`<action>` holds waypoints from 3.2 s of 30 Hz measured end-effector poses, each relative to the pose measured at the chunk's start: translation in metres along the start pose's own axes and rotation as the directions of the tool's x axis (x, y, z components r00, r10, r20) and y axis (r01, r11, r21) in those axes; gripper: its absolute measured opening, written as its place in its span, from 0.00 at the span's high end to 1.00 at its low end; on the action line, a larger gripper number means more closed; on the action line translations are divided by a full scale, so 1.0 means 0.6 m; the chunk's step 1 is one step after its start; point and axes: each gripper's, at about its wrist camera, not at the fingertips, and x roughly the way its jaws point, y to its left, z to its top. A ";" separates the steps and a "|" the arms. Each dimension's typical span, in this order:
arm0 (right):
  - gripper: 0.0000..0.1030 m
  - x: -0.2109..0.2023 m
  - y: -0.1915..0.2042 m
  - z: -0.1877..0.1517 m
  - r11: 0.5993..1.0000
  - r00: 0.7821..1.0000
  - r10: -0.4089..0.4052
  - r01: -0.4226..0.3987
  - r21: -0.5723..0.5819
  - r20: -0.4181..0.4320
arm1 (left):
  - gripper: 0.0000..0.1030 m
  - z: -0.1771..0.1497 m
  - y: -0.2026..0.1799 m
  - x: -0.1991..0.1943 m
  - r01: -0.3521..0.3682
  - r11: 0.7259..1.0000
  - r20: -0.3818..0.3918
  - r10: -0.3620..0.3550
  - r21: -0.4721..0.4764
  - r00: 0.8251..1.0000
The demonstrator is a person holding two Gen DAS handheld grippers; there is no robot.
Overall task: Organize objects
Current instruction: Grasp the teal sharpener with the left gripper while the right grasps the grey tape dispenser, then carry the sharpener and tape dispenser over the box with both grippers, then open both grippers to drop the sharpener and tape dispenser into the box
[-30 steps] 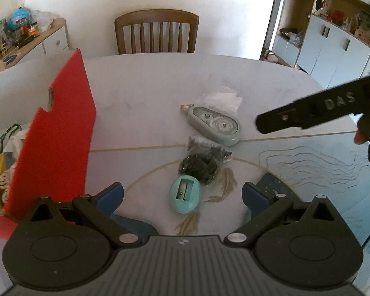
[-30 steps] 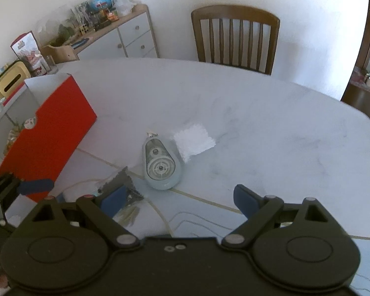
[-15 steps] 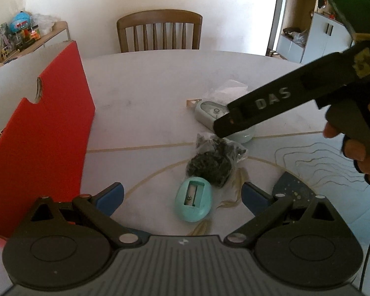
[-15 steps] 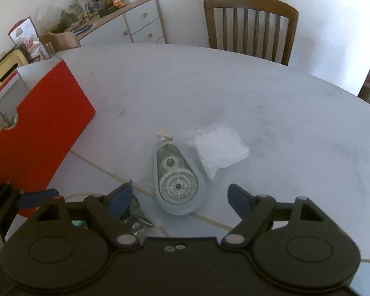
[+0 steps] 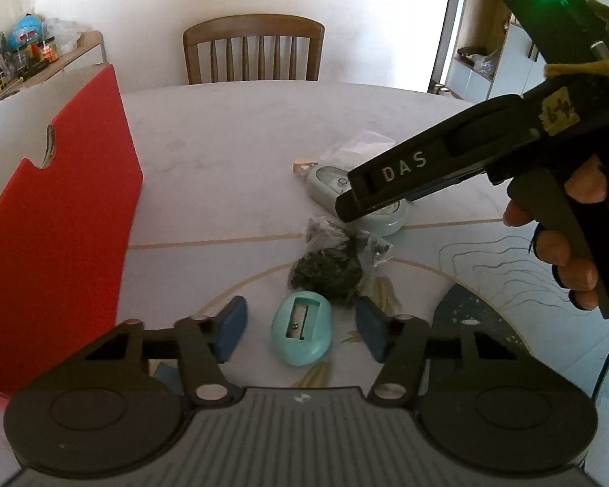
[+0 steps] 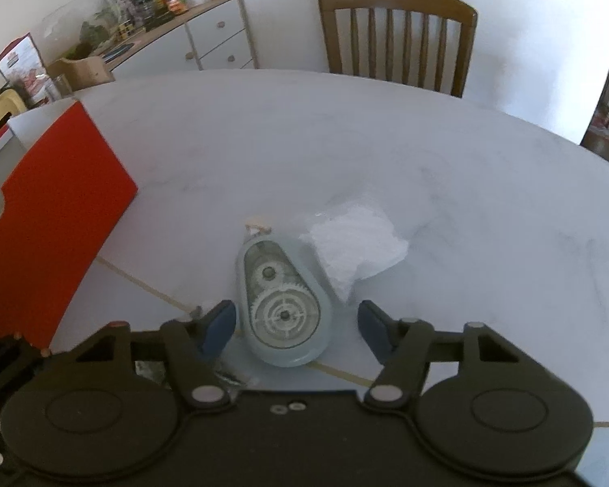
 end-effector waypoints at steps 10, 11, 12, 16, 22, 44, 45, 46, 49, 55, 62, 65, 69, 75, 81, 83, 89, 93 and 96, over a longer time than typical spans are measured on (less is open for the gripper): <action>0.50 -0.001 0.011 -0.002 1.000 1.000 -0.018 0.018 0.013 0.013 | 0.69 -0.002 -0.006 -0.008 -0.016 1.000 -0.014 0.016 0.014 1.000; 0.50 -0.003 0.010 -0.005 1.000 1.000 -0.020 0.020 0.020 0.012 | 0.69 -0.002 -0.004 -0.009 -0.012 1.000 -0.017 0.013 0.011 1.000; 0.50 -0.005 0.011 -0.006 0.999 1.000 -0.021 0.021 0.025 0.014 | 0.70 -0.003 -0.003 -0.010 -0.012 1.000 -0.020 0.012 0.010 1.000; 0.51 -0.017 0.001 -0.016 0.997 1.000 -0.005 0.004 0.072 0.019 | 0.71 -0.005 0.001 -0.018 -0.010 1.000 -0.031 0.010 0.005 0.999; 0.51 -0.052 -0.021 -0.039 0.991 0.999 0.017 -0.021 0.132 0.032 | 0.71 -0.011 -0.003 -0.038 -0.010 1.000 -0.033 0.010 0.020 0.999; 0.51 -0.204 0.026 -0.104 0.995 0.996 0.041 -0.048 0.089 0.080 | 0.71 -0.004 0.044 -0.184 0.064 0.997 0.031 -0.063 -0.036 0.998; 0.51 -0.211 0.033 -0.101 0.995 0.995 0.044 -0.051 0.086 0.088 | 0.71 0.000 0.049 -0.192 0.065 0.997 0.039 -0.064 -0.035 0.997; 0.51 -0.217 0.041 -0.099 0.995 0.994 0.046 -0.054 0.083 0.094 | 0.71 0.005 0.054 -0.199 0.064 0.997 0.048 -0.062 -0.034 0.997; 0.51 -0.231 0.065 -0.088 0.996 0.993 0.043 -0.052 0.076 0.111 | 0.71 0.020 0.073 -0.221 0.060 0.998 0.073 -0.058 -0.035 0.996; 0.51 -0.245 0.122 -0.058 0.997 0.989 0.044 -0.053 0.058 0.142 | 0.71 0.046 0.133 -0.255 0.040 0.998 0.105 -0.035 -0.043 0.994; 0.51 -0.238 0.210 -0.023 0.998 0.985 0.063 -0.066 0.015 0.163 | 0.71 0.066 0.230 -0.287 -0.006 0.999 0.128 0.012 -0.048 0.992; 0.51 -0.228 0.249 -0.007 0.997 0.983 0.072 -0.072 -0.008 0.167 | 0.71 0.073 0.275 -0.293 -0.027 0.998 0.130 0.033 -0.053 0.991; 0.51 -0.213 0.292 0.008 0.997 0.983 0.081 -0.077 -0.029 0.166 | 0.71 0.077 0.333 -0.294 -0.054 0.996 0.124 0.063 -0.075 0.990; 0.51 -0.174 0.345 0.028 0.997 0.986 0.075 -0.070 -0.040 0.149 | 0.71 0.087 0.404 -0.274 -0.077 0.992 0.103 0.087 -0.101 0.991; 0.51 -0.136 0.387 0.039 0.998 0.990 0.055 -0.050 -0.044 0.129 | 0.71 0.100 0.446 -0.236 -0.087 0.991 0.078 0.095 -0.100 0.992; 0.51 -0.123 0.398 0.041 0.998 0.992 0.046 -0.041 -0.045 0.119 | 0.71 0.105 0.452 -0.221 -0.086 0.992 0.070 0.093 -0.091 0.993; 0.51 -0.086 0.425 0.046 0.999 0.996 0.004 0.001 -0.052 0.094 | 0.71 0.114 0.461 -0.179 -0.074 0.995 0.032 0.076 -0.067 0.997; 0.51 -0.063 0.441 0.048 0.998 0.998 -0.013 0.017 -0.068 0.068 | 0.71 0.117 0.461 -0.154 -0.065 0.997 0.008 0.066 -0.040 0.998; 0.51 -0.050 0.452 0.047 0.996 0.998 -0.029 0.033 -0.084 0.056 | 0.71 0.117 0.462 -0.134 -0.069 0.997 -0.020 0.068 -0.033 0.997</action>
